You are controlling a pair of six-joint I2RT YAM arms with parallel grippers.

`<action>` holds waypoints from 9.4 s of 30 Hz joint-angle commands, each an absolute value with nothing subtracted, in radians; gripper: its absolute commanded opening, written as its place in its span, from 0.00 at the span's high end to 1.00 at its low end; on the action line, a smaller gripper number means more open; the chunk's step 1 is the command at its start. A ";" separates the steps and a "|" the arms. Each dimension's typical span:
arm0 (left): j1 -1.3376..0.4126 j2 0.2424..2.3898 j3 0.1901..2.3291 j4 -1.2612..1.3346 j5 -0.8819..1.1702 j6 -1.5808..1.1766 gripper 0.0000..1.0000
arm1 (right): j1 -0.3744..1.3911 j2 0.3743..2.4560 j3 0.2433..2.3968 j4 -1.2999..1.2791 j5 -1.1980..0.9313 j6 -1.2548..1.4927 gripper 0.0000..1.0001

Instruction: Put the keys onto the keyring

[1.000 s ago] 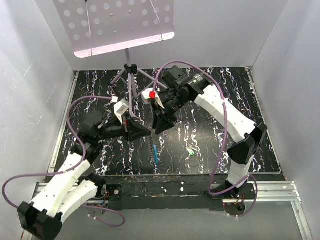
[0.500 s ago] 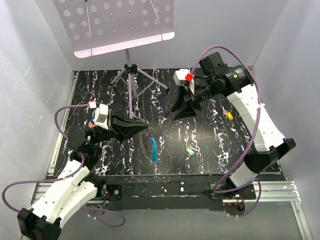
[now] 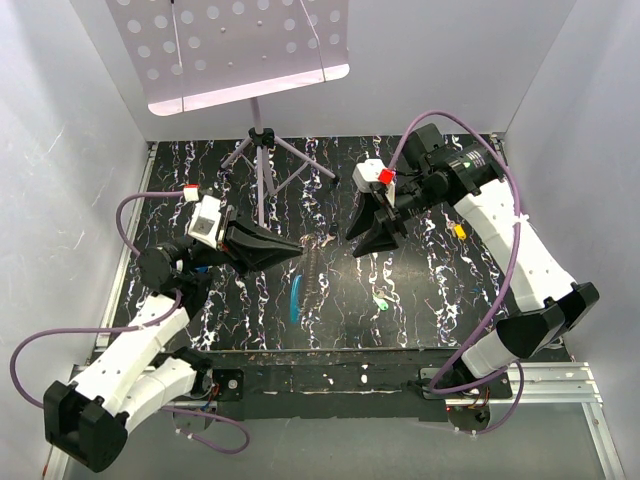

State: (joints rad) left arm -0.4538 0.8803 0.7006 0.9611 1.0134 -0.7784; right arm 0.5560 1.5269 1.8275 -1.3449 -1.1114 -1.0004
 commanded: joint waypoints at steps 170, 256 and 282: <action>-0.454 0.785 0.627 0.160 0.966 0.298 1.00 | 0.422 1.813 1.197 -0.810 -0.537 -0.318 0.59; -0.448 0.788 0.634 0.153 0.999 0.291 1.00 | 0.495 1.848 1.236 -0.868 -0.497 -0.353 0.68; -0.448 0.784 0.635 0.150 0.997 0.293 1.00 | 0.512 1.858 1.238 -0.879 -0.480 -0.364 0.69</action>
State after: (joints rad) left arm -0.4534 0.7967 0.6094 0.1349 0.9871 0.2817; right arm 0.5045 1.8751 1.2026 -0.8619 -0.4847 -0.3477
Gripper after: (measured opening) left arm 0.013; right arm 0.312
